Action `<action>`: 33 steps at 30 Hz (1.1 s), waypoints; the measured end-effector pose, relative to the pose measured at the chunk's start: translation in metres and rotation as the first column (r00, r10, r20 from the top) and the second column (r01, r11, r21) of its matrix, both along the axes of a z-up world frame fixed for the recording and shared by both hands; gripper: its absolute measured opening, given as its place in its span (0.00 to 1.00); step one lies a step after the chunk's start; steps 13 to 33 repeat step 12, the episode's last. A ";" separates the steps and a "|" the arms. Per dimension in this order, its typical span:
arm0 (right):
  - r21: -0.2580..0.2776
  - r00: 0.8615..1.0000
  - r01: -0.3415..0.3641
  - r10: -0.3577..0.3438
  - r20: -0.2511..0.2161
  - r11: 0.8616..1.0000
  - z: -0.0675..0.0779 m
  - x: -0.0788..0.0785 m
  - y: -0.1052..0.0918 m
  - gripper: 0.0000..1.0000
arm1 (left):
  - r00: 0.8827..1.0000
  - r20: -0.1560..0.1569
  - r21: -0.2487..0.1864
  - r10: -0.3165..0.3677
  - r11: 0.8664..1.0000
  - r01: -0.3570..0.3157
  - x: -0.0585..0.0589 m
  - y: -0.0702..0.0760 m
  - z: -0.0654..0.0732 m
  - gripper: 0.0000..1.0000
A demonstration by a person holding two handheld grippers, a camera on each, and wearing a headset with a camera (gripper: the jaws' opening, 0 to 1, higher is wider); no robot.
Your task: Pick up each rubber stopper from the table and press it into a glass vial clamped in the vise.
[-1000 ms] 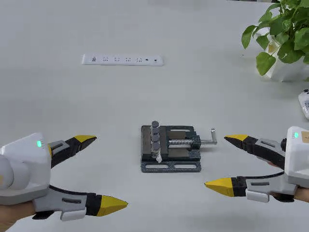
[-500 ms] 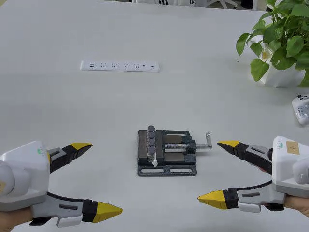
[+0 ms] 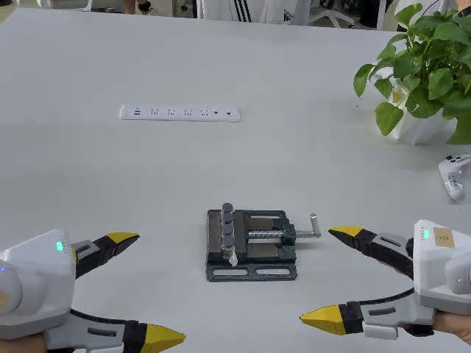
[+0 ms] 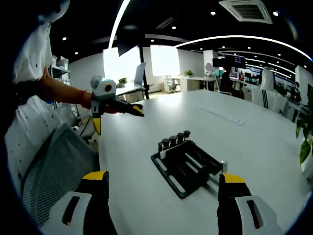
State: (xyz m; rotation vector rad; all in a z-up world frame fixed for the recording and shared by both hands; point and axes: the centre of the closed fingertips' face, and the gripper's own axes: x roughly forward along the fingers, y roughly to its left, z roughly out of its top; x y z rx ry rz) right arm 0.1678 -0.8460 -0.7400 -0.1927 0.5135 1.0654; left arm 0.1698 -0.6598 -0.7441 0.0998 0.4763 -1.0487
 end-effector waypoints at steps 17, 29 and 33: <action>0.007 1.000 0.002 -0.002 0.010 1.000 0.005 0.002 0.002 0.91 | 1.000 -0.002 0.004 -0.007 1.000 0.007 0.001 0.000 0.000 0.99; 0.007 1.000 0.002 -0.002 0.010 1.000 0.005 0.002 0.002 0.91 | 1.000 -0.002 0.004 -0.007 1.000 0.007 0.001 0.000 0.000 0.99; 0.007 1.000 0.002 -0.002 0.010 1.000 0.005 0.002 0.002 0.91 | 1.000 -0.002 0.004 -0.007 1.000 0.007 0.001 0.000 0.000 0.99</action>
